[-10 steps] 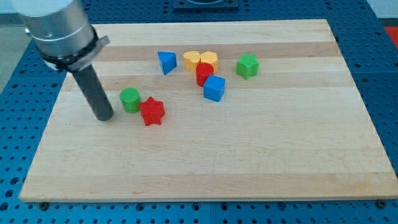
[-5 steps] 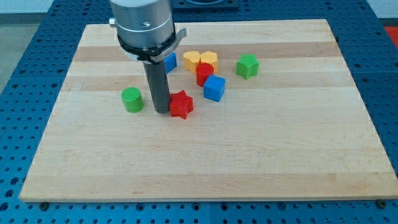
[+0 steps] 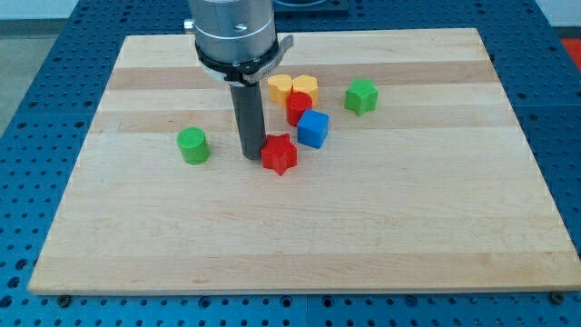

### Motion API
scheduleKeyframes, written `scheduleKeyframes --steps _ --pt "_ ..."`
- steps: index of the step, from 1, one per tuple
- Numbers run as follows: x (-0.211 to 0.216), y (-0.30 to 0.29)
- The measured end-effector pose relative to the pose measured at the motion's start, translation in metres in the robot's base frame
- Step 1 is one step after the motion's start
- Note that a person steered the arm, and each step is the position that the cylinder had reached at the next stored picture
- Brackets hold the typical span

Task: Push the red star below the blue cube

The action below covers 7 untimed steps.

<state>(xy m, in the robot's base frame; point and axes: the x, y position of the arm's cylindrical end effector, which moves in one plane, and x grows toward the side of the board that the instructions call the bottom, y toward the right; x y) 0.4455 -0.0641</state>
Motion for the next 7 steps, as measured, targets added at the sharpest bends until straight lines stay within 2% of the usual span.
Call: scheduleKeyframes --steps 1,4,6,7 --pt "0.002 0.025" --pt "-0.002 0.046" --pt "-0.002 0.047" --pt "0.000 0.015"
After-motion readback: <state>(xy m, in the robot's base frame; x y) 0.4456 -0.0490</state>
